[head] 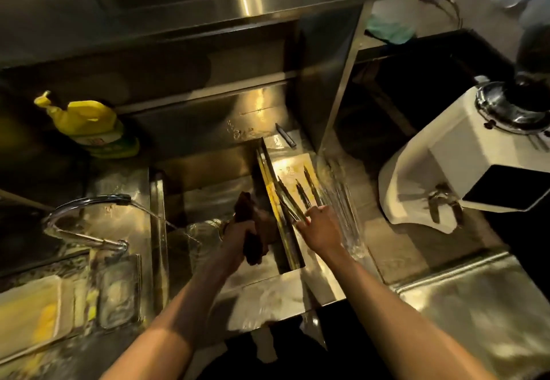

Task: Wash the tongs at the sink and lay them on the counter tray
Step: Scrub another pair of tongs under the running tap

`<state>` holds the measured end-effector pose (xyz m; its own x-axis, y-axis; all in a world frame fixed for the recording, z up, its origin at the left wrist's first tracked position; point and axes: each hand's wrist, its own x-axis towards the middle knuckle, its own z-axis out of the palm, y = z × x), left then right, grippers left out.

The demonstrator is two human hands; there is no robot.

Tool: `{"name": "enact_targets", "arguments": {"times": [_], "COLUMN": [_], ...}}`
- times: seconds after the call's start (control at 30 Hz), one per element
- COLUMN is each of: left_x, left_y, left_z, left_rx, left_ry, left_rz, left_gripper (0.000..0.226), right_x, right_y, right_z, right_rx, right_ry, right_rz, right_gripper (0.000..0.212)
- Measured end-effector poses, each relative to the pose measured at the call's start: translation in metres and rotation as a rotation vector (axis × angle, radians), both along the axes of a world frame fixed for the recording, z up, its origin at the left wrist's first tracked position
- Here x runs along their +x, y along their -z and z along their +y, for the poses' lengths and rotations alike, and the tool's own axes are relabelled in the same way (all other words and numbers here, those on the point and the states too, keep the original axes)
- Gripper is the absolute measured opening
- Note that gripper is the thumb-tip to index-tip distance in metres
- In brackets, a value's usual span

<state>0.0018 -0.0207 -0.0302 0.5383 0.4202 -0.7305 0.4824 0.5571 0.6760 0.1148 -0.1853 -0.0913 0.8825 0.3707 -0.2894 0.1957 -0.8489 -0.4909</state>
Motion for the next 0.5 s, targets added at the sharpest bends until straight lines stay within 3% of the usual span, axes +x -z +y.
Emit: {"name": "enact_targets", "arguments": {"times": [0.13, 0.2, 0.27, 0.4, 0.5], "left_x": [0.018, 0.021, 0.023, 0.021, 0.023], "left_y": [0.008, 0.013, 0.020, 0.025, 0.024], "left_z": [-0.005, -0.006, -0.003, 0.003, 0.009], "left_rx": [-0.037, -0.060, -0.094, -0.180, -0.222], "left_ry": [-0.001, 0.010, 0.000, -0.035, -0.001], "left_rz": [0.002, 0.004, 0.003, -0.049, -0.048], "left_gripper": [0.032, 0.018, 0.019, 0.021, 0.042], "right_x": [0.017, 0.021, 0.025, 0.029, 0.031], "right_y": [0.019, 0.028, 0.033, 0.033, 0.027], "right_z": [0.009, 0.011, 0.012, 0.011, 0.003], "right_rx": [-0.177, -0.243, -0.292, -0.253, -0.178], "right_ry": [-0.082, -0.114, -0.138, -0.145, -0.144], "right_rz": [-0.008, 0.021, 0.013, 0.015, 0.003], "right_gripper": [0.051, 0.051, 0.049, 0.036, 0.029]}}
